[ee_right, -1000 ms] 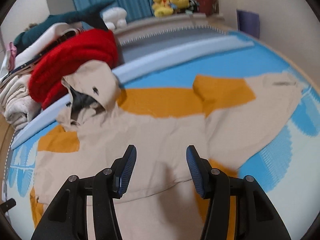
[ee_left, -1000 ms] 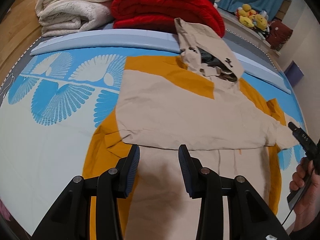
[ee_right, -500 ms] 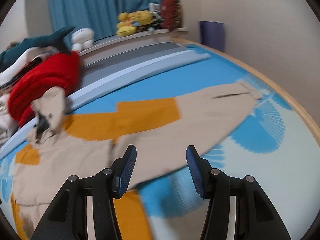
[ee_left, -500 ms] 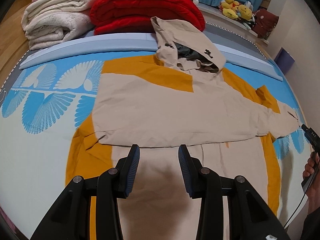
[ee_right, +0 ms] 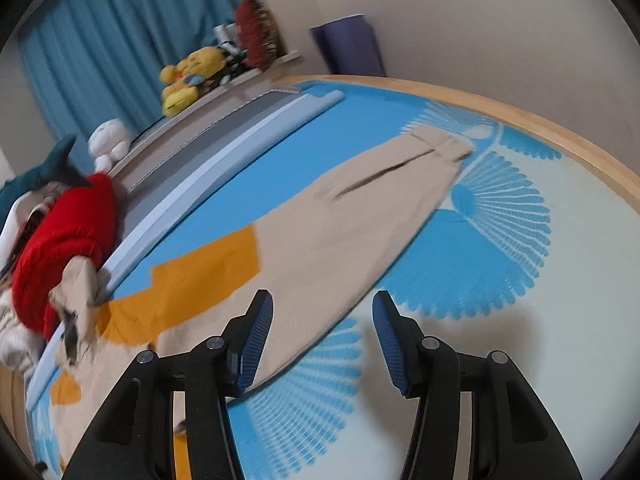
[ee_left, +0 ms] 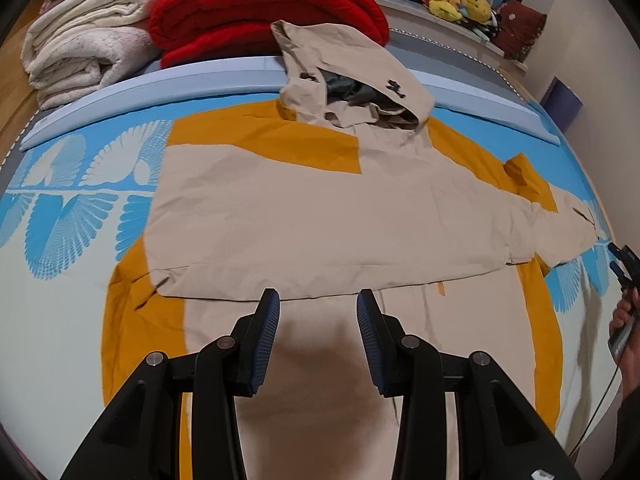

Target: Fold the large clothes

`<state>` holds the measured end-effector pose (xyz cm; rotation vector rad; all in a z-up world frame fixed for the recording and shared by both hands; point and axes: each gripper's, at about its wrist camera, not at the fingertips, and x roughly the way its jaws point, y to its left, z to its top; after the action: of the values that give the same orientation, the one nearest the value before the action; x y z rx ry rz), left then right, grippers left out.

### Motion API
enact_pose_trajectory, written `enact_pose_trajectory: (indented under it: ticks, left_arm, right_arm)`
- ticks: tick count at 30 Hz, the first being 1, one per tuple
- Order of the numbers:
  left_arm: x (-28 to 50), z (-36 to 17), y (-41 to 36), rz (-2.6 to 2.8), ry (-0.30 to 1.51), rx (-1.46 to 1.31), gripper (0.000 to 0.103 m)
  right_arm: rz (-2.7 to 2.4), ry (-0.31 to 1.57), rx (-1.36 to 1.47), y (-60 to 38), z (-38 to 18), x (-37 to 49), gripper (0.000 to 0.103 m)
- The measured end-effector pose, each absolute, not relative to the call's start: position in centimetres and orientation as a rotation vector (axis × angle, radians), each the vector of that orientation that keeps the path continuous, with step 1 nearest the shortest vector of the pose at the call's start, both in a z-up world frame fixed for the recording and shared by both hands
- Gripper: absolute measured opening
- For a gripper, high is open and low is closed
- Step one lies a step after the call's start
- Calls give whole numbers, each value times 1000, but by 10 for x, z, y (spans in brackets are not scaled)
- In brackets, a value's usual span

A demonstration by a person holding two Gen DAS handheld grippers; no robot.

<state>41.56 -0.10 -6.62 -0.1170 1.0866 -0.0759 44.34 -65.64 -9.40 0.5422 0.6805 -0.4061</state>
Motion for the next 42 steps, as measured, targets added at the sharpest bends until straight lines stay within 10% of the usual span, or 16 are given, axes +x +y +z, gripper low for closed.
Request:
enact_pose_trajectory:
  ticks: [19,21,22,26,42]
  left_arm:
    - [422,-87,-7,-76,1111,-64,37]
    - [423,-88,-6,-77,1110,-63,37]
    - [423,-87,-6,-78,1111,-62,37]
    - [424,-84,-2,-79,1105,-77,37]
    - [417,-45,94,13,1052,-287,37]
  right_arm:
    - [-559,748,856,-794,-183,525,45]
    - [-578,744,855,-797,-181,535,34]
    - [-583,752,855,-797,-180,541,11]
    - [-627,716,783,-785,-151,559,4]
    - [69,503,69,-341,21,559,3]
